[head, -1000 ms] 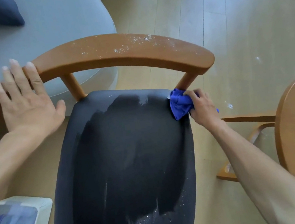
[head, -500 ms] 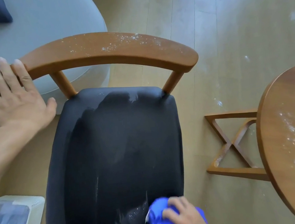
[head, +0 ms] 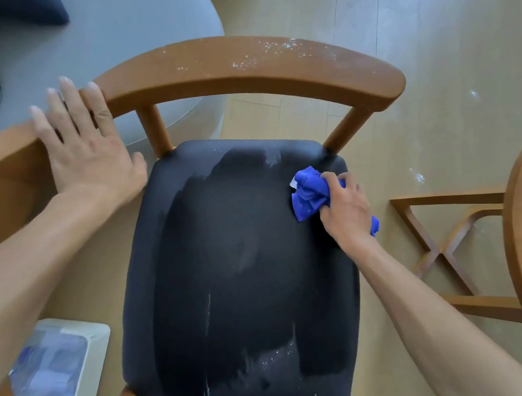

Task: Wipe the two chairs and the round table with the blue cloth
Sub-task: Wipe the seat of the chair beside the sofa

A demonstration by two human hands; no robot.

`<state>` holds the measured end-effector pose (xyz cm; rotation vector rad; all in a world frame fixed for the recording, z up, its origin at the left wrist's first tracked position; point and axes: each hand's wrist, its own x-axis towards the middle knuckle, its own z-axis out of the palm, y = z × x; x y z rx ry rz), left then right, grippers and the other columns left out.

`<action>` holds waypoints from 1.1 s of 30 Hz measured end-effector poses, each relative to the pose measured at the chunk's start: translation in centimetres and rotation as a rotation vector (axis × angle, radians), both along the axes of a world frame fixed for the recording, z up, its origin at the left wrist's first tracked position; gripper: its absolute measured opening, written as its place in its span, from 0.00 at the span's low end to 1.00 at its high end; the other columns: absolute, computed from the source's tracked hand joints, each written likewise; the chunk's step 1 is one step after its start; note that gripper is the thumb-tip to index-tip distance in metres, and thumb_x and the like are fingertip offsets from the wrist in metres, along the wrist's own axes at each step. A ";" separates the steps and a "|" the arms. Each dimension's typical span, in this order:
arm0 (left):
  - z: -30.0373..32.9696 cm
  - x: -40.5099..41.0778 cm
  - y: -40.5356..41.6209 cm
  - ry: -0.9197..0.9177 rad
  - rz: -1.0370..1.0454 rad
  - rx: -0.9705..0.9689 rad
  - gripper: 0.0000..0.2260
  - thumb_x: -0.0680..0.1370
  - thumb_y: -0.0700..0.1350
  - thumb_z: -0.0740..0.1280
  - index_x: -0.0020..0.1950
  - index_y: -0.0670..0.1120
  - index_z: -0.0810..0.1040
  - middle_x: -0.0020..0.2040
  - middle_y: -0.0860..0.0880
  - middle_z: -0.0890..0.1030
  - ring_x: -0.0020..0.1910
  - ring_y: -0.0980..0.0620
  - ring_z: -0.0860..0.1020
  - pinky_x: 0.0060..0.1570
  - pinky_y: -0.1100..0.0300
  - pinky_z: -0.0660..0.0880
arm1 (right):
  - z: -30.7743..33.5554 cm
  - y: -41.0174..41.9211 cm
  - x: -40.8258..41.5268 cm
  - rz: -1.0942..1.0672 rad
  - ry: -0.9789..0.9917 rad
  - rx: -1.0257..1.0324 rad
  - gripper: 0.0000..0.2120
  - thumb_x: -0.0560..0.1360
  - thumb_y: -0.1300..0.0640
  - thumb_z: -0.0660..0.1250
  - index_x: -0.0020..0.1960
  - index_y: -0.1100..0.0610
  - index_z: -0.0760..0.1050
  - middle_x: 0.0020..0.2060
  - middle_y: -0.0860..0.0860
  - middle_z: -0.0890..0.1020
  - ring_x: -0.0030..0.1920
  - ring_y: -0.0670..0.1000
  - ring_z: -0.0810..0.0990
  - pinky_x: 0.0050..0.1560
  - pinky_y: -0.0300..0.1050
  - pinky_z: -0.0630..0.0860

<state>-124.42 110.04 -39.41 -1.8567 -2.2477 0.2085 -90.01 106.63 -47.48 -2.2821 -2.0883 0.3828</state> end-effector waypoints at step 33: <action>0.2 -1.1 -2.4 0.028 -0.014 -0.036 0.38 0.76 0.54 0.56 0.78 0.43 0.38 0.77 0.35 0.47 0.74 0.31 0.52 0.72 0.36 0.47 | 0.4 7.6 -10.0 -0.297 0.043 -0.037 0.22 0.76 0.61 0.62 0.69 0.61 0.63 0.62 0.64 0.68 0.58 0.67 0.71 0.52 0.53 0.71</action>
